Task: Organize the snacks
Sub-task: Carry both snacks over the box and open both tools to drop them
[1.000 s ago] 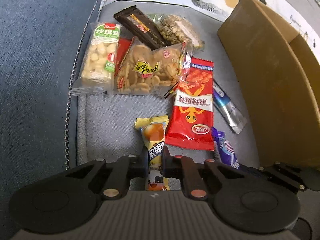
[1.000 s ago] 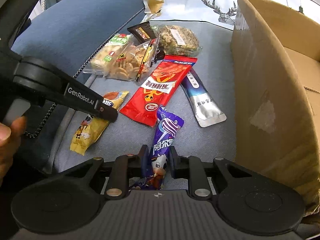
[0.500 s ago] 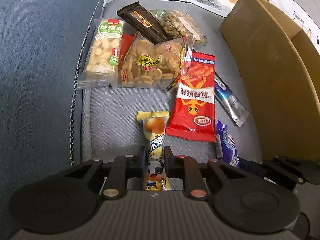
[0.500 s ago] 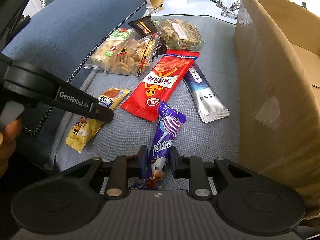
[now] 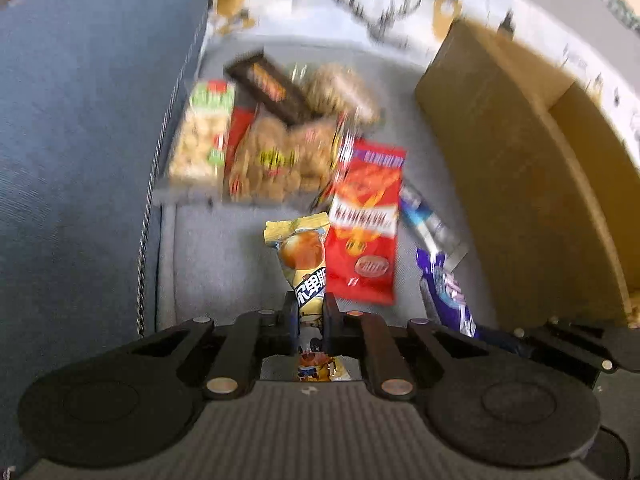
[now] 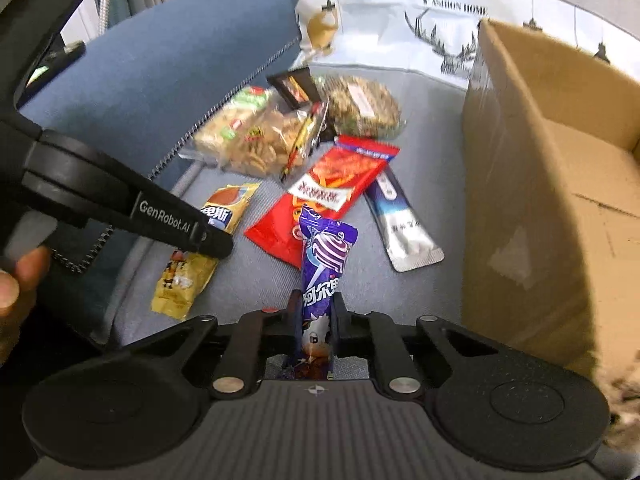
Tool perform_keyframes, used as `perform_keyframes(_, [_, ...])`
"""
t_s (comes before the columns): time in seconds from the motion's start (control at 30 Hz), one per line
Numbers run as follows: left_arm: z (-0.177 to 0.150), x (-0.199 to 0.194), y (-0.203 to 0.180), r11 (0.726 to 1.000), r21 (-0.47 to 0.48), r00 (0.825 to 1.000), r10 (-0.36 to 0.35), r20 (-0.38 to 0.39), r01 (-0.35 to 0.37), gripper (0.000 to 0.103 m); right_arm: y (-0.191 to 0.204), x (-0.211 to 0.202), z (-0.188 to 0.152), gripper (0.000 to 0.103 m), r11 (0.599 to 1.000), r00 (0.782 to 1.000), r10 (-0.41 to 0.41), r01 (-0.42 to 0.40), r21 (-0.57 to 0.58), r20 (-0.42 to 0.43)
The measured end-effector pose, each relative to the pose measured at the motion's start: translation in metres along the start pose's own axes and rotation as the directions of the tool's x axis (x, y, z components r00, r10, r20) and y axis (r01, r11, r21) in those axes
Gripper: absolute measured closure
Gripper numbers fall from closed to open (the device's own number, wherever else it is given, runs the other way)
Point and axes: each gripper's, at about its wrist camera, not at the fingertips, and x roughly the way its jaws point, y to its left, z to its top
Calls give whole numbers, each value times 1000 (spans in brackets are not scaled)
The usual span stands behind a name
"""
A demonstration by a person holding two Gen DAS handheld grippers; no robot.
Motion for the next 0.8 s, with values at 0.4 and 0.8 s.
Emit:
perform_keyframes(0.4, [-23, -63, -20, 999, 35, 924, -28, 382, 16, 91, -33, -119, -3, 90, 995, 929, 95, -80, -55, 358])
perform_keyframes(0.8, [-21, -61, -40, 995, 89, 904, -72, 422, 38, 91, -168, -176, -14, 90, 1000, 835, -24, 28, 1, 549])
